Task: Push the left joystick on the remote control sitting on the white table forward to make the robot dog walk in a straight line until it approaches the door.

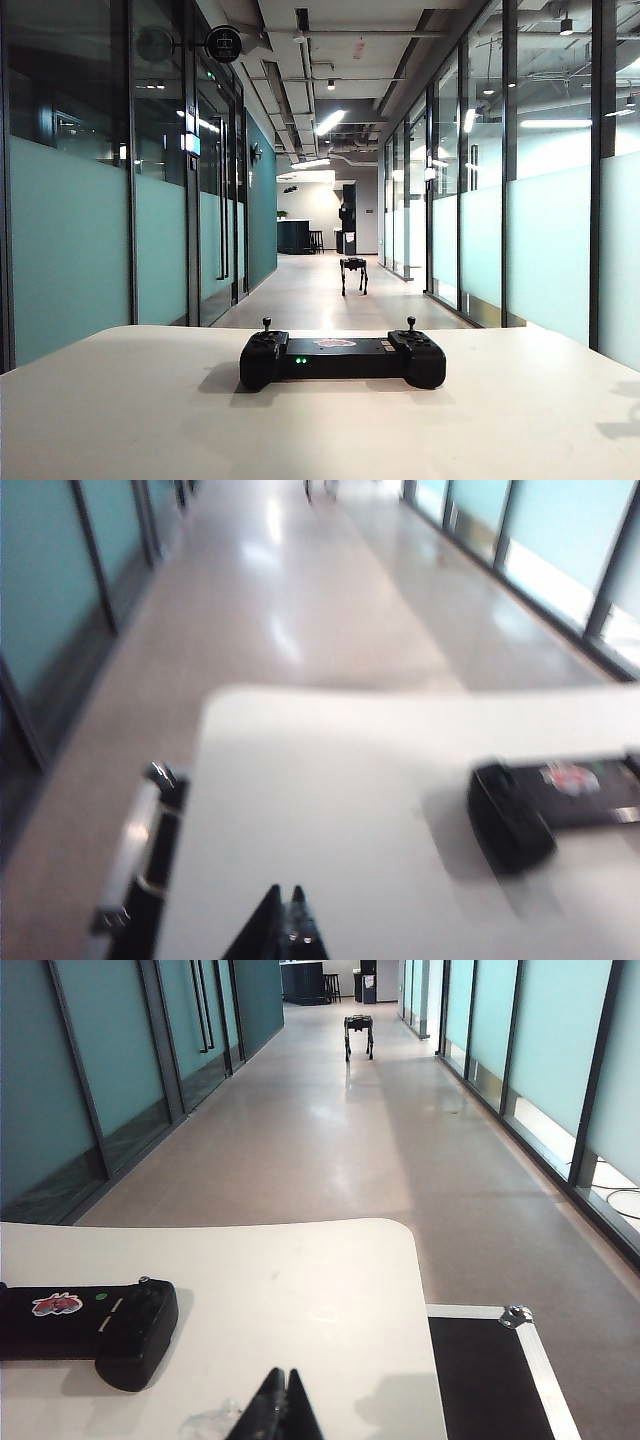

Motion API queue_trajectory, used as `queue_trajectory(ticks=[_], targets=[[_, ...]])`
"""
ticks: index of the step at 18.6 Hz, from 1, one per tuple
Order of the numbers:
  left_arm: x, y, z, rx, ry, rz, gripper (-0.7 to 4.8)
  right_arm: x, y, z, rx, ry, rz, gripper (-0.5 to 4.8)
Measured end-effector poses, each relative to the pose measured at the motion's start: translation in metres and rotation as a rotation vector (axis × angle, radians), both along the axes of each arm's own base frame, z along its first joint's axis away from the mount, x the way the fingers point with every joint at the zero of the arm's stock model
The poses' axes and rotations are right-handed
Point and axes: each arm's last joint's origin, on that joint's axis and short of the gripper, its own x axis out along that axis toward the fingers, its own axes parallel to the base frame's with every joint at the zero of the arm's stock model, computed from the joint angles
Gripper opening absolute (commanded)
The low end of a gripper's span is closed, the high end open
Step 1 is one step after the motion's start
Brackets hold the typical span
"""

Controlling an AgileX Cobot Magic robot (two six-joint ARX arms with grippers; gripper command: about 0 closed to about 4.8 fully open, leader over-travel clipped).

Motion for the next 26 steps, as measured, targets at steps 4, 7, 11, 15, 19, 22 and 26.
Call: queue_trajectory(ticks=[4, 7, 11, 15, 19, 22, 26], targets=[[-0.004, 0.006, -0.006, -0.006, -0.052, 0.035, -0.06, 0.000, 0.000, 0.000, 0.000, 0.000, 0.000, -0.05], [-0.006, 0.009, -0.014, -0.012, -0.078, 0.032, -0.06, 0.000, 0.000, 0.000, 0.000, 0.000, 0.000, -0.05], [-0.010, 0.014, -0.020, -0.016, -0.127, 0.023, -0.06, 0.000, 0.000, 0.000, 0.000, 0.000, 0.000, -0.05], [-0.011, 0.014, -0.030, -0.037, -0.149, 0.023, -0.06, 0.000, 0.000, 0.000, 0.000, 0.000, 0.000, -0.05], [-0.009, 0.014, -0.040, -0.046, -0.096, 0.022, -0.06, 0.000, 0.000, 0.000, 0.000, 0.000, -0.001, -0.05], [-0.009, 0.015, -0.043, -0.043, -0.062, 0.057, -0.06, 0.000, 0.000, 0.000, 0.000, 0.000, -0.001, -0.05], [-0.009, 0.014, -0.043, -0.043, -0.063, 0.051, -0.06, 0.000, 0.000, 0.000, 0.000, 0.000, -0.001, -0.05]])
